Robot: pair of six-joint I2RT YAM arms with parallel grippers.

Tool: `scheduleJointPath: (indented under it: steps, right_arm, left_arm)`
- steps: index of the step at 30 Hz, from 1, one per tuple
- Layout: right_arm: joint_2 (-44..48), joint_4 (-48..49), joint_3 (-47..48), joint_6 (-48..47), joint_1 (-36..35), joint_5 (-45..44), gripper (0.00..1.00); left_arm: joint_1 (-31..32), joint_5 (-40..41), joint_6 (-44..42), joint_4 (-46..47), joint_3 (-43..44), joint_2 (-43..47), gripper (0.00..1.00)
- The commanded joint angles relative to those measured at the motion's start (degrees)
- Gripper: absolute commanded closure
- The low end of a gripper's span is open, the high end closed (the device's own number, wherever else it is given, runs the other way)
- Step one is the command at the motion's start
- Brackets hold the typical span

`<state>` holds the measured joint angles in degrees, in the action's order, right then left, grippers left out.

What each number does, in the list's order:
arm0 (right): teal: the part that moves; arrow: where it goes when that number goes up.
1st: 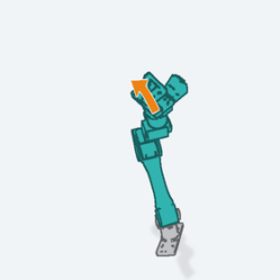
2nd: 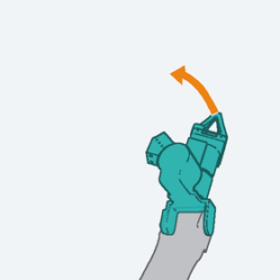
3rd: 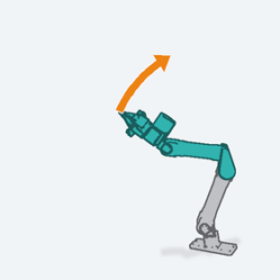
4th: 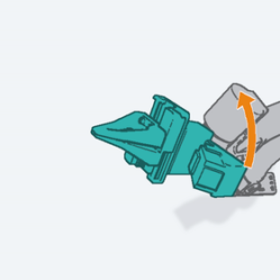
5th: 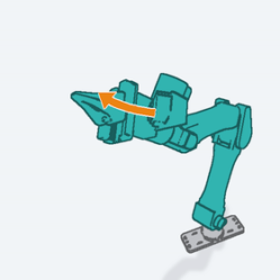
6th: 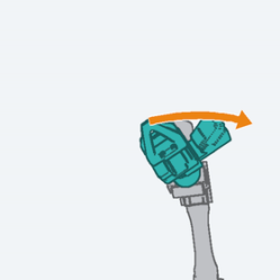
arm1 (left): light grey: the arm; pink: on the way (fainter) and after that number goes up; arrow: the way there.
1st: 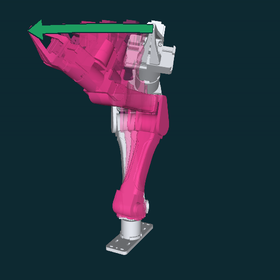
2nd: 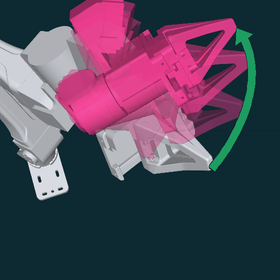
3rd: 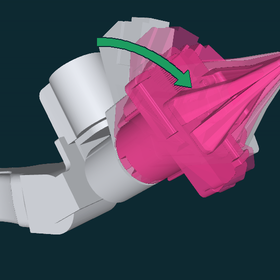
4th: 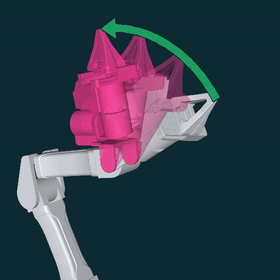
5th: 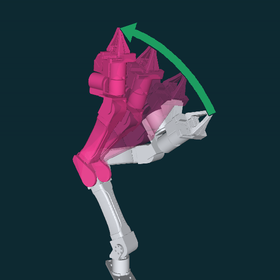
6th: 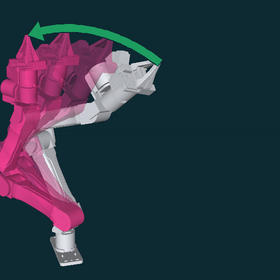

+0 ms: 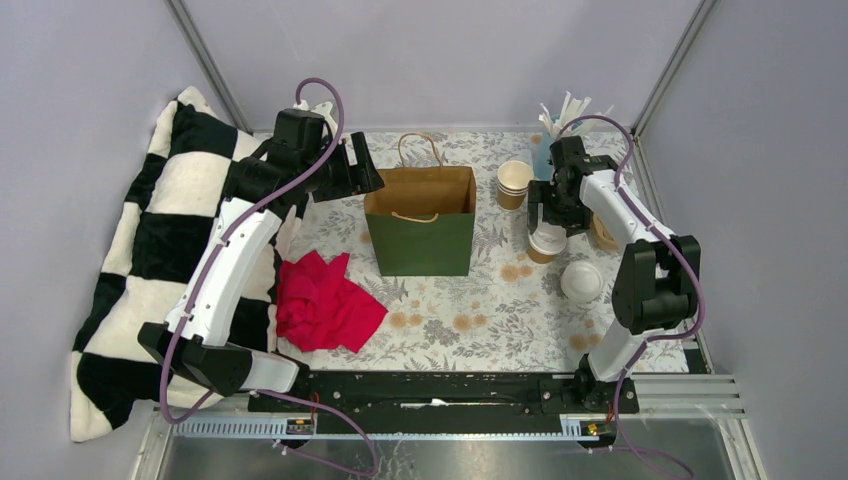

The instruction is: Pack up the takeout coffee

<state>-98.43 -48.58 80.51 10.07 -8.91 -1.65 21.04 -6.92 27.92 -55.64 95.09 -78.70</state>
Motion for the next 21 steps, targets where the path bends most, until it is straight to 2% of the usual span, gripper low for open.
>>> scheduleJointPath:
  steps: [1, 12, 17, 21]
  right_arm:
    - [-0.9, -0.5, 1.9, -0.7, -0.3, -1.4, 0.09]
    - [-1.6, -0.2, 2.2, -1.0, -0.3, -1.3, 0.11]
    - [-2.0, -0.4, 2.5, -1.2, -0.4, -1.7, 0.1]
    - [-1.9, -0.5, 2.3, -1.1, -0.6, -2.1, 0.12]
  left_arm:
    - [-0.4, -0.7, -0.3, 2.5, 0.1, 1.2, 0.17]
    - [-0.5, -0.7, -0.7, 2.5, -0.1, 1.2, 0.17]
    - [-0.6, -0.7, -0.7, 2.5, -0.2, 1.3, 0.17]
    - [-0.6, -0.6, -0.8, 2.5, 0.0, 1.2, 0.17]
